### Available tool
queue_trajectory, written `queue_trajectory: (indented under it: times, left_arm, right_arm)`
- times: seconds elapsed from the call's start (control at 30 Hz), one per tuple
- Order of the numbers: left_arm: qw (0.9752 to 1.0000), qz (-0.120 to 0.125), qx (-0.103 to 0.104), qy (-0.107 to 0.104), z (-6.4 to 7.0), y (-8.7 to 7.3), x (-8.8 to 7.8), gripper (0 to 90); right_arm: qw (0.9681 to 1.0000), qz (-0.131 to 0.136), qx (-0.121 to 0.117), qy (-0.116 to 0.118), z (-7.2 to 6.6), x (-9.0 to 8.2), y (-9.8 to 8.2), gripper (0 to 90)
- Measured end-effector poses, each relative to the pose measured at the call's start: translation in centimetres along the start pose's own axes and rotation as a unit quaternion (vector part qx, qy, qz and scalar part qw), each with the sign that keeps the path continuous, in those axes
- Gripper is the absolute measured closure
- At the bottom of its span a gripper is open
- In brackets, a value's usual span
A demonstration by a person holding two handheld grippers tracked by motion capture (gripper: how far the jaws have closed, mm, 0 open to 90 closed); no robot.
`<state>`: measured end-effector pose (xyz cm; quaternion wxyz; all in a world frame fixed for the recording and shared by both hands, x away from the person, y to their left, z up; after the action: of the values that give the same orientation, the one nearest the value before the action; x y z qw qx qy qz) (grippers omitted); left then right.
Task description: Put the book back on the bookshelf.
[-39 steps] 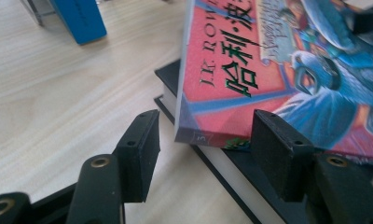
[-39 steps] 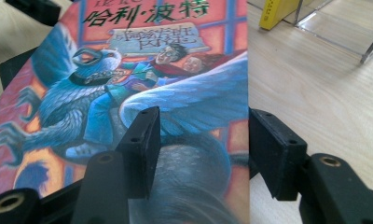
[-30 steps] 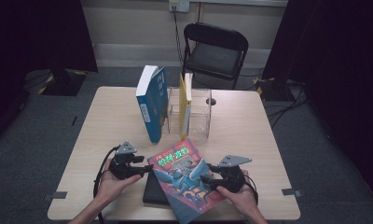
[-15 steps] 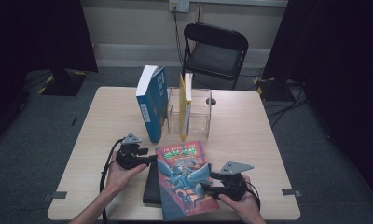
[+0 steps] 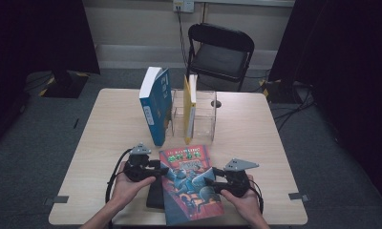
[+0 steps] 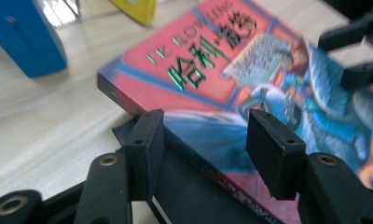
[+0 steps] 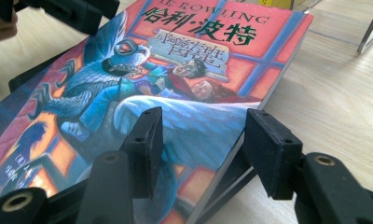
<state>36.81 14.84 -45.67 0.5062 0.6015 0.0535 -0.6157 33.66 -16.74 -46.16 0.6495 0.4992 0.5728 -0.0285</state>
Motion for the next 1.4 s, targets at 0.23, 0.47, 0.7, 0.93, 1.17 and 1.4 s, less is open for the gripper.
queue_trajectory:
  times: [0.23,0.47,0.7,0.93,1.17,1.4]
  left_arm:
    - [0.9999,0.009,0.005,0.01,-0.4,0.1,0.2,51.2]
    - [1.0,0.008,-0.003,0.0,-0.6,0.0,0.4,46.2]
    - [0.9996,0.011,0.017,-0.02,-0.1,-1.4,-0.4,55.1]
    - [0.9996,0.015,0.01,-0.021,0.2,-1.7,-0.3,50.8]
    - [0.9996,0.002,0.006,-0.028,0.1,-1.6,-0.4,52.8]
    - [0.9997,0.001,0.007,-0.023,0.5,-1.7,-0.5,53.1]
  right_arm:
    - [0.9999,-0.01,-0.009,-0.002,-0.7,-0.2,-0.1,48.6]
    - [1.0,-0.002,-0.003,0.002,-1.9,-0.4,-0.8,51.1]
    - [0.9995,0.015,0.028,-0.01,-0.4,0.7,0.4,48.4]
    - [0.9967,0.025,0.077,-0.009,0.9,1.8,1.6,46.4]
    - [0.9934,0.038,0.108,0.002,0.9,2.1,1.2,45.6]
    - [0.9936,0.033,0.107,0.008,1.2,2.1,1.4,45.3]
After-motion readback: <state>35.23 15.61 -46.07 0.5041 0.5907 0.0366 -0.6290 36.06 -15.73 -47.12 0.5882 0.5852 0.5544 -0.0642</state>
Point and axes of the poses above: each handheld gripper's, and its own axes: x roughly forward along the jaws, y roughly out of its top, z roughly to its right, the point moved 1 cm from there along x, roughly forward along the jaws, and after that the axes turned 15 degrees about -z, right-handed, at the moved point
